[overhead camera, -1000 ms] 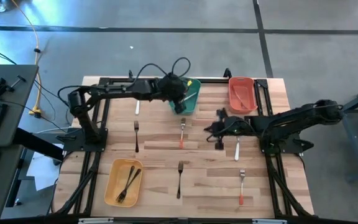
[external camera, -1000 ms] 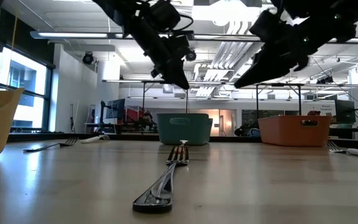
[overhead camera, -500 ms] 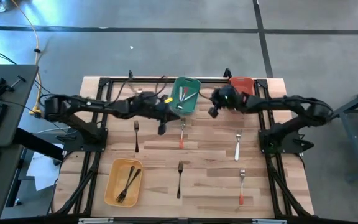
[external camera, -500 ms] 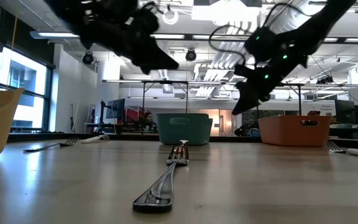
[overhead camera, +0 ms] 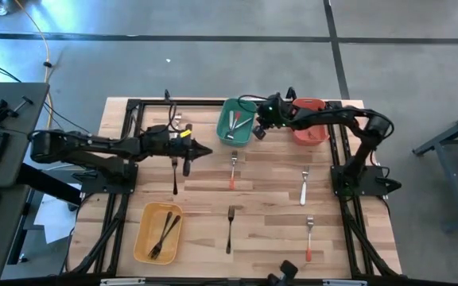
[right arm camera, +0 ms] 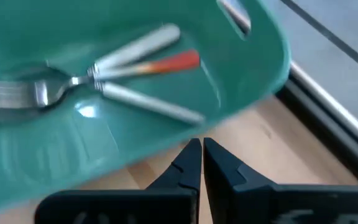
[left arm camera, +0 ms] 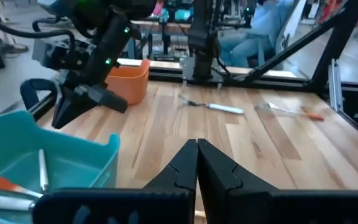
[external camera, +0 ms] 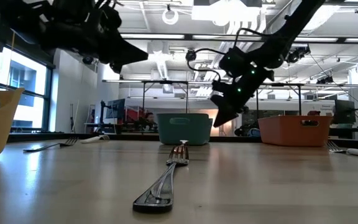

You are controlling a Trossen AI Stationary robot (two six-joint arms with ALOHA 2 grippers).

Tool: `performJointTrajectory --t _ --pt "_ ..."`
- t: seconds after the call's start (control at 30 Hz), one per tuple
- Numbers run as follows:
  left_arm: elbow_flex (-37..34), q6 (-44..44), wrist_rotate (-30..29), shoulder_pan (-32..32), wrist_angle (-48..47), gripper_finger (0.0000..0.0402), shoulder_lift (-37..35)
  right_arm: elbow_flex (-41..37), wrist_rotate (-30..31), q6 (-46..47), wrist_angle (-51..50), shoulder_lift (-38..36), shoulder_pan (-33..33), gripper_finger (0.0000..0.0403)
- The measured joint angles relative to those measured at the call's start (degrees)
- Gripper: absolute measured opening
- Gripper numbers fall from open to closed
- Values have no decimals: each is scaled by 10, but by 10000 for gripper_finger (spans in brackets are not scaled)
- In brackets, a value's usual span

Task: Sort silverware by color (type)
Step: Put the orange fork into the orange bin

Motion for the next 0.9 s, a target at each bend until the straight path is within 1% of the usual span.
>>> performJointTrajectory --t 0.2,0.3,0.4,0.5,0.6,0.73,0.9 --pt "-16 2 -3 0 10 0 -13 57 -7 -3 -13 23 -7 0" --pt "-16 2 -5 -1 10 0 -12 70 -13 -24 -17 21 -12 0" --pt "-16 2 -5 -1 8 0 -12 78 -19 -56 -21 0 -21 0" --pt "-16 2 -5 -1 8 0 -12 75 -24 -76 -24 -41 -30 0" --pt "-16 2 -5 -1 6 0 -12 52 -36 -85 -21 -92 -39 0" --pt "-16 -4 -5 -1 4 0 -12 -11 -71 -82 -5 -152 -46 0" --pt "-16 -48 -55 -1 0 0 -12 -116 -77 -72 49 -232 -32 0"
